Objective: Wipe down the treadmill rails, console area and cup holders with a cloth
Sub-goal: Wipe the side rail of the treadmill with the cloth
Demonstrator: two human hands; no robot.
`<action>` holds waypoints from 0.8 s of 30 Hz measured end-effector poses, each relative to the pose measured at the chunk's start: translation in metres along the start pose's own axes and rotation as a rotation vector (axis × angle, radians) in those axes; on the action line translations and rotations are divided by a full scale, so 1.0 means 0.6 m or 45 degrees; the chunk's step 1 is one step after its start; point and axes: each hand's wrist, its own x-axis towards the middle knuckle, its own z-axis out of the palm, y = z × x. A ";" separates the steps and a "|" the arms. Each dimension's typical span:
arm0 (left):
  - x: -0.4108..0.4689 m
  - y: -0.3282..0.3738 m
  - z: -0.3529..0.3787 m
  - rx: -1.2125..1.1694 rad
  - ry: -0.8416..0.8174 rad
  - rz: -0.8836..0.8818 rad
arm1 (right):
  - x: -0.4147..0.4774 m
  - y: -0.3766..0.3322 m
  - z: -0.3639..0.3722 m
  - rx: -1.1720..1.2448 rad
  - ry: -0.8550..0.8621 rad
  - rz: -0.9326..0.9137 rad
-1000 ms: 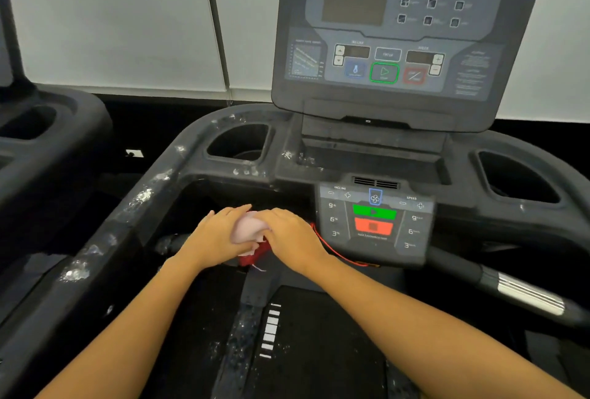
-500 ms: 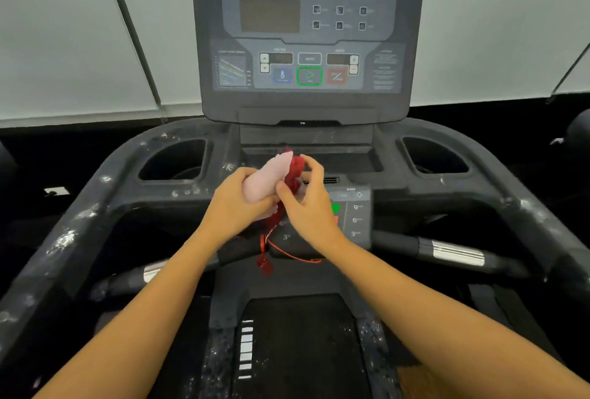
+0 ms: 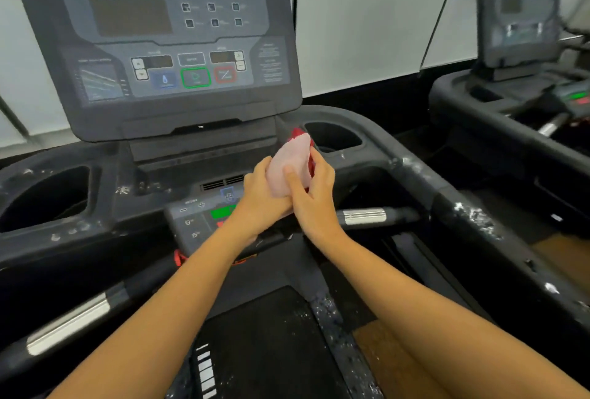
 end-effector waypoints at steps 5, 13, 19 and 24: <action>-0.003 0.021 0.069 0.033 -0.305 0.030 | -0.002 0.013 -0.077 -0.056 0.011 0.140; -0.002 0.060 0.179 0.026 -0.461 0.007 | -0.001 0.025 -0.202 -0.176 0.064 0.149; 0.015 0.061 0.244 0.037 -0.423 0.088 | 0.007 0.039 -0.292 -0.169 0.154 0.205; 0.034 0.042 0.280 0.071 -0.136 0.106 | 0.022 0.059 -0.351 -0.229 0.192 0.193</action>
